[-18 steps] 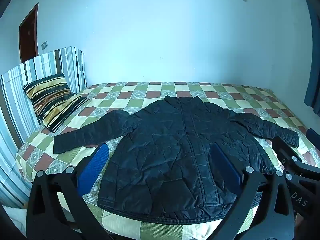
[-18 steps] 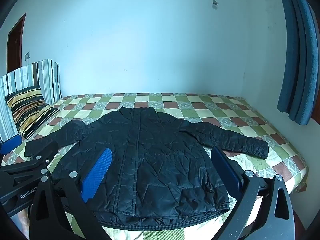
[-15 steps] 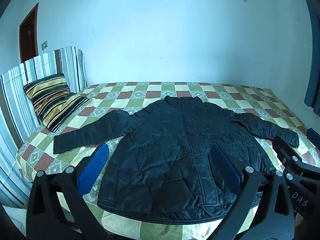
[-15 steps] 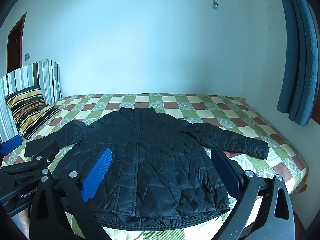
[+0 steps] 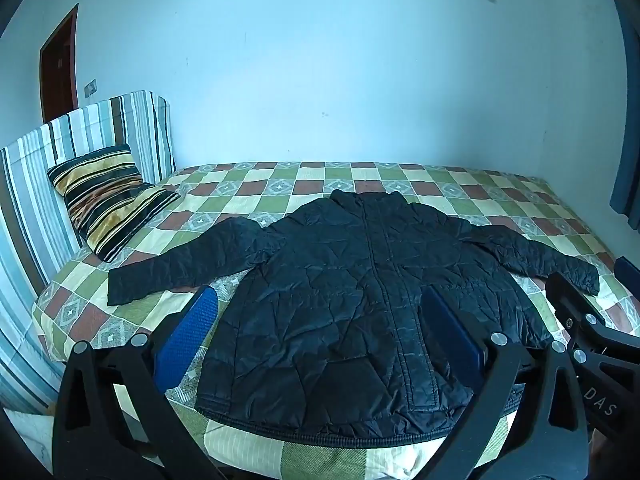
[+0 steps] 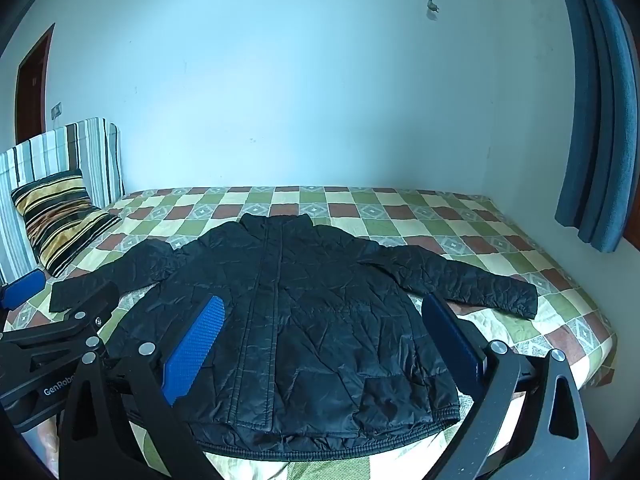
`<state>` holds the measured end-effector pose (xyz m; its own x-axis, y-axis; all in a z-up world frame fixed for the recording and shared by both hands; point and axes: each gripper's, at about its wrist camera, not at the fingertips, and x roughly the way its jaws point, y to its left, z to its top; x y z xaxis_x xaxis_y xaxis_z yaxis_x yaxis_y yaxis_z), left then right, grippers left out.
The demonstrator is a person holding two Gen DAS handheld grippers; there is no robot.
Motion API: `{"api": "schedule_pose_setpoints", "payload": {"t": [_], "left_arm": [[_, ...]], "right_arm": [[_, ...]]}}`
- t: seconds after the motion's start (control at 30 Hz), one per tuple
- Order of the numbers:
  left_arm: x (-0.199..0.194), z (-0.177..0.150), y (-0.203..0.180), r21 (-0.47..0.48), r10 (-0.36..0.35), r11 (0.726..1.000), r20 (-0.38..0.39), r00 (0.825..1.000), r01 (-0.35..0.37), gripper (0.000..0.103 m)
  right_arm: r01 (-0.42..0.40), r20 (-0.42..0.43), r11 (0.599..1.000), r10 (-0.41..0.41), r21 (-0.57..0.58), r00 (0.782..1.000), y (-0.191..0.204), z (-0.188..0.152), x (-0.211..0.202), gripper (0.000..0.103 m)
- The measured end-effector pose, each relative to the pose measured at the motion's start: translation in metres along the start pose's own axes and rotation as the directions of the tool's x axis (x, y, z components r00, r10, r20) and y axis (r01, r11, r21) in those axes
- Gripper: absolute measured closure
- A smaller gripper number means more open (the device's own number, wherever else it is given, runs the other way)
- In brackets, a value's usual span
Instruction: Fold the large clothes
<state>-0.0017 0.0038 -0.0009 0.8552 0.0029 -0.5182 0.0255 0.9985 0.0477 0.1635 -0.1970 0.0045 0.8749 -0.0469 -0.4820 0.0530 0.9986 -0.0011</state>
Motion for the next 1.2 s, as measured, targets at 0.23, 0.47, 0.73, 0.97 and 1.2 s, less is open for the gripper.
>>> {"api": "schedule_pose_setpoints", "payload": {"t": [0.23,0.47,0.73,0.97,1.2], "left_arm": [[0.0028,-0.0013,0.0009,-0.001,-0.002,1.0,-0.003,1.0,0.002,0.002],[0.0047,-0.0037,0.0038,-0.002,-0.002,1.0,-0.007,1.0,0.002,0.002],[0.0049,-0.0031,0.0041,-0.003,-0.003,1.0,-0.009,1.0,0.003,0.002],[0.005,-0.0076,0.0074,-0.005,-0.002,1.0,-0.01,1.0,0.002,0.002],[0.0057,-0.0085,0.0088,-0.006,-0.002,1.0,-0.014,1.0,0.002,0.002]], "right_arm": [[-0.001,0.0,1.0,0.001,0.0,1.0,0.0026,0.005,-0.0022,0.005],[-0.001,-0.001,1.0,0.001,-0.001,1.0,0.0019,0.0031,-0.0009,0.005],[-0.001,-0.001,1.0,0.001,-0.002,1.0,0.0017,0.0027,-0.0006,0.005],[-0.001,-0.002,1.0,0.001,-0.001,1.0,0.0017,0.0025,-0.0004,0.005],[-0.002,-0.003,1.0,0.002,-0.002,1.0,0.0035,0.0032,0.0,0.005]]}}
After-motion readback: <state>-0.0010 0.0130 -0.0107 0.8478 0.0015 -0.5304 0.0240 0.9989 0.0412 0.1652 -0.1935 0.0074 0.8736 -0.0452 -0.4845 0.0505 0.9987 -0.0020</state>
